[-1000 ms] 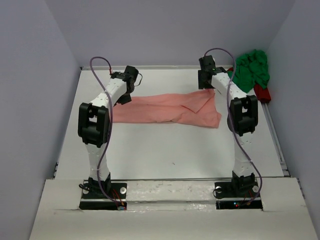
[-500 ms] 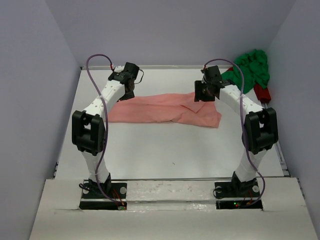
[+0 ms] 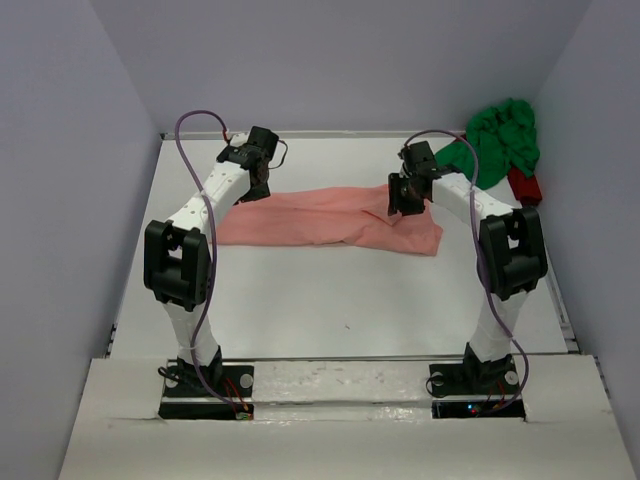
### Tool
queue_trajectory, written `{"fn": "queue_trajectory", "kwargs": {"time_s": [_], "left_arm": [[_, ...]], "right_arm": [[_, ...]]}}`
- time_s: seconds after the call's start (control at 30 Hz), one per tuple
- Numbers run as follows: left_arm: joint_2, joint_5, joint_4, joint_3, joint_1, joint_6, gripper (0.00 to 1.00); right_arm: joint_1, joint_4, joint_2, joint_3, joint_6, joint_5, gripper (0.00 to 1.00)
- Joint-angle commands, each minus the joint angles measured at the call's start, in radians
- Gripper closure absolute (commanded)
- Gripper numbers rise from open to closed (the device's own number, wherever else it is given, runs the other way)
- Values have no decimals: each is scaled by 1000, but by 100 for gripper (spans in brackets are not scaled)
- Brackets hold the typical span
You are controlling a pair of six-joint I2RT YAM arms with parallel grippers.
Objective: Fold and stack the t-shirts
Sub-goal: Fold the other side of the tshirt into a rectangle
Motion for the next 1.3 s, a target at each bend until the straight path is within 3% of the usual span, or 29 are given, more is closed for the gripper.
{"fn": "queue_trajectory", "kwargs": {"time_s": [0.0, 0.7, 0.83, 0.87, 0.93, 1.27], "left_arm": [[-5, -2, 8, 8, 0, 16, 39], [11, 7, 5, 13, 0, 16, 39], [11, 5, 10, 7, 0, 19, 39], [12, 7, 11, 4, 1, 19, 39], [14, 10, 16, 0, 0, 19, 39], [20, 8, 22, -7, -5, 16, 40]], "right_arm": [[6, 20, 3, -15, 15, 24, 52], [45, 23, 74, -9, 24, -7, 56], [55, 23, 77, -1, 24, 8, 70], [55, 23, 77, -1, 29, 30, 85], [65, 23, 72, 2, 30, 74, 99], [142, 8, 84, 44, 16, 284, 100]]}}
